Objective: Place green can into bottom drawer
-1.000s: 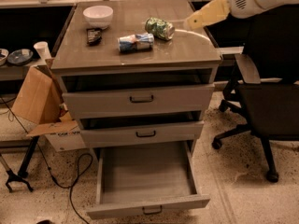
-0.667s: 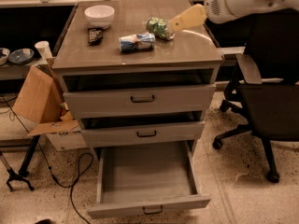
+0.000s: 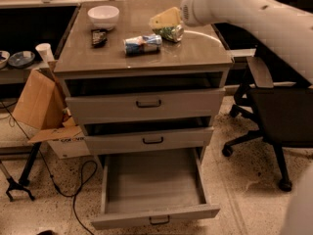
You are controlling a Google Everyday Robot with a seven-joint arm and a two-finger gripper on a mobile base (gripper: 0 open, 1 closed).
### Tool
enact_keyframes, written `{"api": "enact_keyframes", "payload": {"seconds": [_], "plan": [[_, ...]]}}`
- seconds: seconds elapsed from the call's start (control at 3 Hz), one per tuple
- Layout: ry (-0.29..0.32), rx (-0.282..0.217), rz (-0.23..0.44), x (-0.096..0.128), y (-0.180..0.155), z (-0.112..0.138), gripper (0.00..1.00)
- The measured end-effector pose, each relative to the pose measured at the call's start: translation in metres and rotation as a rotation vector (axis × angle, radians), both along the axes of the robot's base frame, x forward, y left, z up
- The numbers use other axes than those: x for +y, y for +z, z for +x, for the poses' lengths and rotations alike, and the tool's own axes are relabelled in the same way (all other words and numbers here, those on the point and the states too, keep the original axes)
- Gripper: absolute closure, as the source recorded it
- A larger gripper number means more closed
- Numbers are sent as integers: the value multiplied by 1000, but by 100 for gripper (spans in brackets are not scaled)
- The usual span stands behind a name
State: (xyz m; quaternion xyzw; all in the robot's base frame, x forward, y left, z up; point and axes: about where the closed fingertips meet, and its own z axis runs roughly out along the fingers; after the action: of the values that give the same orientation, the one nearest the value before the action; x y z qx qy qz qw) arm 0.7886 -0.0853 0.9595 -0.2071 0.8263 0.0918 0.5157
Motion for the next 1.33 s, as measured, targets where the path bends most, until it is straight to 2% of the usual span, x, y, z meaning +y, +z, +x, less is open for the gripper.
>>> {"api": "enact_keyframes", "payload": {"seconds": [0.33,0.67,1.0,1.33], "plan": [[-90,-23,-12,9,-7,40,0],[-211,13,6,2,-15,73,0],[-335,74,77,-9,-25,92,0],[-398,116,131,-19,-41,103,0]]}}
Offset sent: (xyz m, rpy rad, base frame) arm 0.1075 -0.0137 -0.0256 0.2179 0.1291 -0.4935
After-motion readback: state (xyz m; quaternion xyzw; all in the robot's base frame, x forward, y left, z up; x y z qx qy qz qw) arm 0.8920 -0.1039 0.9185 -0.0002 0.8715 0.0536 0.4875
